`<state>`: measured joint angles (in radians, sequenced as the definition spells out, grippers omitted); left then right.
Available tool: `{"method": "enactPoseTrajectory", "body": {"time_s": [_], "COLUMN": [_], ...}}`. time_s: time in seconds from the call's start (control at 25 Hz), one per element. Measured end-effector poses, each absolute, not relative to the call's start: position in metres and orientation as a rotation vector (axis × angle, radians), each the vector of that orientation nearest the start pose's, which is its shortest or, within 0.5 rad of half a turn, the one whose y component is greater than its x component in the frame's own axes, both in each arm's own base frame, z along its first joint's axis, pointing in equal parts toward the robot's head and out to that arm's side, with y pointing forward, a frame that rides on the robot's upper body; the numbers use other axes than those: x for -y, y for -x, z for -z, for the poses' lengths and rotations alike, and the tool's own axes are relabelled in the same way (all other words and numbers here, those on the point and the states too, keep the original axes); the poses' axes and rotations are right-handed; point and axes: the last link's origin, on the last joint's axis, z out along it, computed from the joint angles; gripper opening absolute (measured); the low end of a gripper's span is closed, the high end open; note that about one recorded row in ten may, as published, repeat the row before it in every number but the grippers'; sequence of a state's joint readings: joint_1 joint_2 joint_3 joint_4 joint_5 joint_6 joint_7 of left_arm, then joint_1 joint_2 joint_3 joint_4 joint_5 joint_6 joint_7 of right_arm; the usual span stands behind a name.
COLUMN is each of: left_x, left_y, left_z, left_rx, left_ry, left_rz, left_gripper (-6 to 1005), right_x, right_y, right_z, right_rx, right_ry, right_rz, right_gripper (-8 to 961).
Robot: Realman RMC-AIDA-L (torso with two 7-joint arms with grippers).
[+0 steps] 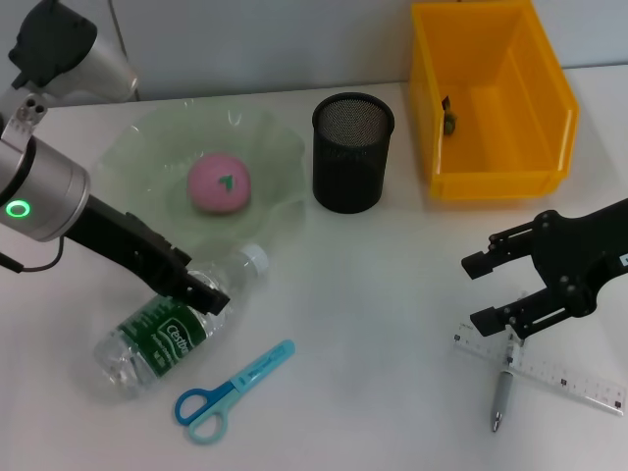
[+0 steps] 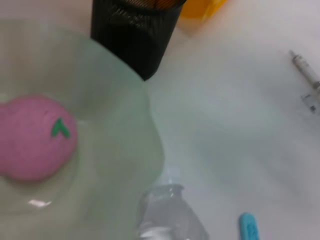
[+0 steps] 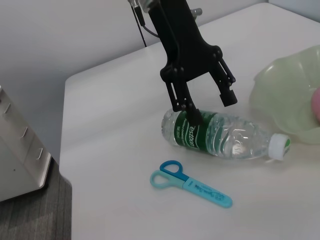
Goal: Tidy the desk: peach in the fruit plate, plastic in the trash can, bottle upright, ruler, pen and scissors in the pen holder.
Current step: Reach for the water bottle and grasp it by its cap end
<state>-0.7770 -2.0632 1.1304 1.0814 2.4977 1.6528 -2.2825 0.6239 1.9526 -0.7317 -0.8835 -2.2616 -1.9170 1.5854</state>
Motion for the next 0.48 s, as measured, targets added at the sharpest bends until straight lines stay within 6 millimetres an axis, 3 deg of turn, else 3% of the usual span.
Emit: {"method": "enactPoseTrajectory", "body": {"time_s": [0.48], "left_x": [-0.3754], "left_y": [0.1785], "left_z": [-0.0001], "left_rx": [0.884], "left_ry": [2.826], "left_rz": [-0.407], "left_gripper": [854], "right_x": [-0.3272], "right_y": [-0.2419], "right_z": [-0.0664], "right_rx": [-0.541], "right_ry": [3.097], "right_rz": [-0.266], "right_gripper": [759]}}
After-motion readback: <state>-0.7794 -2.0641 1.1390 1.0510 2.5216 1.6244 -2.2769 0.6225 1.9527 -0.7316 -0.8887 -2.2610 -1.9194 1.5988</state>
